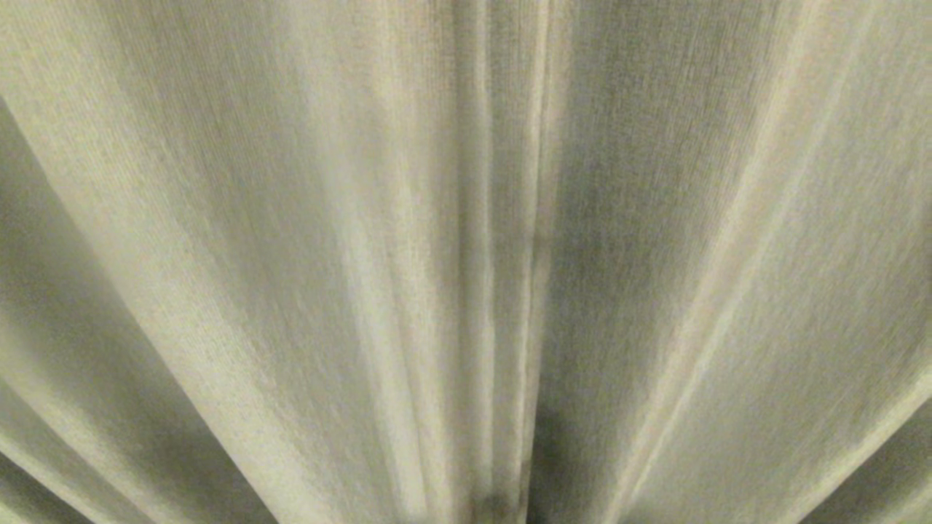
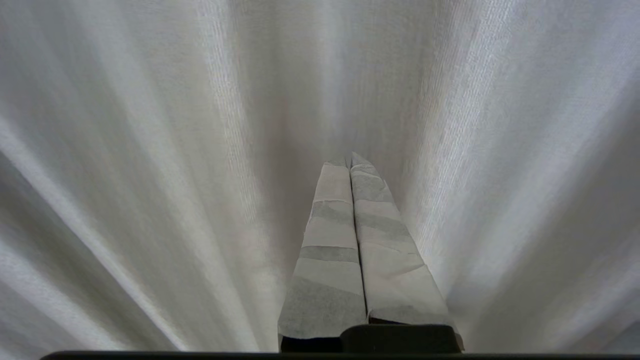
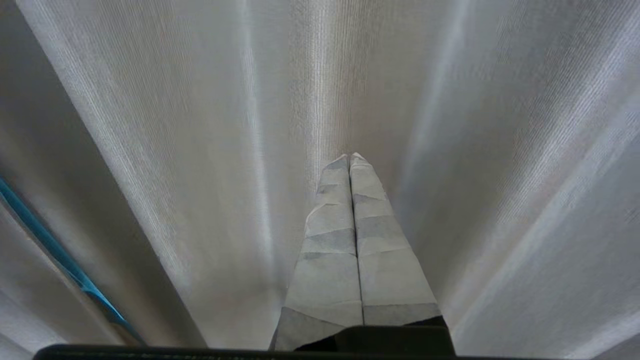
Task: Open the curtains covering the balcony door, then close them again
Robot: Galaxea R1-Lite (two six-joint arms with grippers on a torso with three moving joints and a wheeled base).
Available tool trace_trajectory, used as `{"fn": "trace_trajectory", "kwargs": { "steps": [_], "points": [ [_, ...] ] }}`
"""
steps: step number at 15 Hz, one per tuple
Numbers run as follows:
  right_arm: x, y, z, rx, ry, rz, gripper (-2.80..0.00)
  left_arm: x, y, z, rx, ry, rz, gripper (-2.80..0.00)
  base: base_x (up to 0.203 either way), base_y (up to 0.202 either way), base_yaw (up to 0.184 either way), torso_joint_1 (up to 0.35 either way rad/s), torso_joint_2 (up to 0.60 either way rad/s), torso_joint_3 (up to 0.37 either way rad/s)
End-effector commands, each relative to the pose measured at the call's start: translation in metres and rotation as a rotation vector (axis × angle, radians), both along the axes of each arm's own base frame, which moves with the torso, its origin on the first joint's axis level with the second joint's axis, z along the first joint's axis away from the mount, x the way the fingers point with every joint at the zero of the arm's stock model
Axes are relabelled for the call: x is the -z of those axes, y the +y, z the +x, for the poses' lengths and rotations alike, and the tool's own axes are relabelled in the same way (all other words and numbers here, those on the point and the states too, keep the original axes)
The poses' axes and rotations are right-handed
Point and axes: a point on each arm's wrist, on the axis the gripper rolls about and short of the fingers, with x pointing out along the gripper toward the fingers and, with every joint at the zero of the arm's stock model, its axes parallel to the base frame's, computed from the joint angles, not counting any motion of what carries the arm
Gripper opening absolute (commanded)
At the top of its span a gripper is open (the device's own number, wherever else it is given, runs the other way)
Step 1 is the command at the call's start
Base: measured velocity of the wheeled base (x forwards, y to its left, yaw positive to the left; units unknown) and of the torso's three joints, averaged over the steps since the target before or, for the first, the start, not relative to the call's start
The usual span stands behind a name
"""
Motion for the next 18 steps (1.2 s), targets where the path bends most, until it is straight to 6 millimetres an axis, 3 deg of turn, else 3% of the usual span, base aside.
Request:
{"fn": "trace_trajectory", "kwargs": {
  "steps": [1,18],
  "points": [
    [0.0000,0.0000,0.0000,-0.001,0.000,-0.001,-2.80,0.0000,0.0000,0.0000,-0.001,0.000,0.000,-2.80,0.000,0.000,0.000,0.000,0.00,0.000],
    [0.0000,0.0000,0.0000,0.001,0.000,0.001,-2.80,0.0000,0.0000,0.0000,-0.001,0.000,-0.002,-2.80,0.000,0.000,0.000,0.000,0.00,0.000]
  ]
}}
